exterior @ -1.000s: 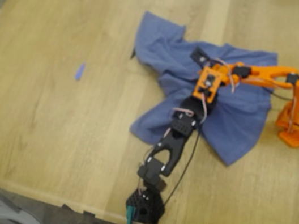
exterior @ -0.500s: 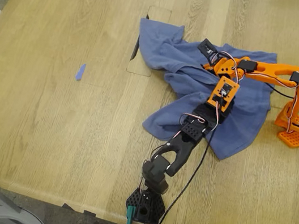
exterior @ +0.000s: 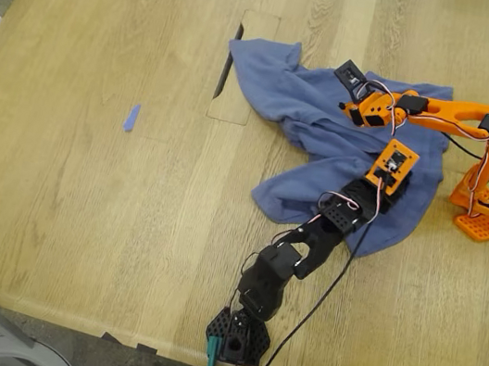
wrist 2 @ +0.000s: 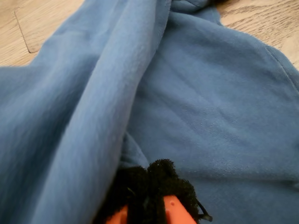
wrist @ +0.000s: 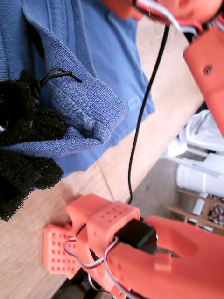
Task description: Fold a T-shirt
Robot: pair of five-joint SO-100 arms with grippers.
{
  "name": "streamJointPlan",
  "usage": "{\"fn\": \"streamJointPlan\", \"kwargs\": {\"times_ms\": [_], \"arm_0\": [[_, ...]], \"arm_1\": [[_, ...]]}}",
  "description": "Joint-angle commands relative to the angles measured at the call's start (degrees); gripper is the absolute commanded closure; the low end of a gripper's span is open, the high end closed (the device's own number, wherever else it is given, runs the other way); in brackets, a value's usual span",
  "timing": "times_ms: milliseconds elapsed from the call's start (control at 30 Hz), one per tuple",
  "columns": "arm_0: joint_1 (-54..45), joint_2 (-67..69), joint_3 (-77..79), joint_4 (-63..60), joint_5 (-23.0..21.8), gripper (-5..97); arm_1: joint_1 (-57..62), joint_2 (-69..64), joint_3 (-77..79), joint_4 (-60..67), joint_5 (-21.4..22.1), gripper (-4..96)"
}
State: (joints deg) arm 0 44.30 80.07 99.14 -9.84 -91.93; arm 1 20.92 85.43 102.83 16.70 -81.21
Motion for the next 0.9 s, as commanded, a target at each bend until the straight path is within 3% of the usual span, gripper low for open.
{"fn": "streamJointPlan", "kwargs": {"times_ms": [0, 267, 467, 867], "arm_0": [[4.75, 0.62, -9.14, -3.96, -0.79, 92], [7.12, -5.54, -14.41, -6.06, -1.93, 92], [8.17, -7.21, -10.55, -10.99, -5.54, 92], [10.99, -14.94, -2.11, -17.75, -5.80, 92]], "arm_1": [[0.97, 3.96, -0.26, -2.02, 0.18, 91.3], [1.85, 3.25, 1.05, -4.13, 0.26, 91.3], [2.46, 1.85, 1.14, -5.54, 0.44, 91.3], [2.29, 0.00, 2.37, -8.44, 0.79, 91.3]]}}
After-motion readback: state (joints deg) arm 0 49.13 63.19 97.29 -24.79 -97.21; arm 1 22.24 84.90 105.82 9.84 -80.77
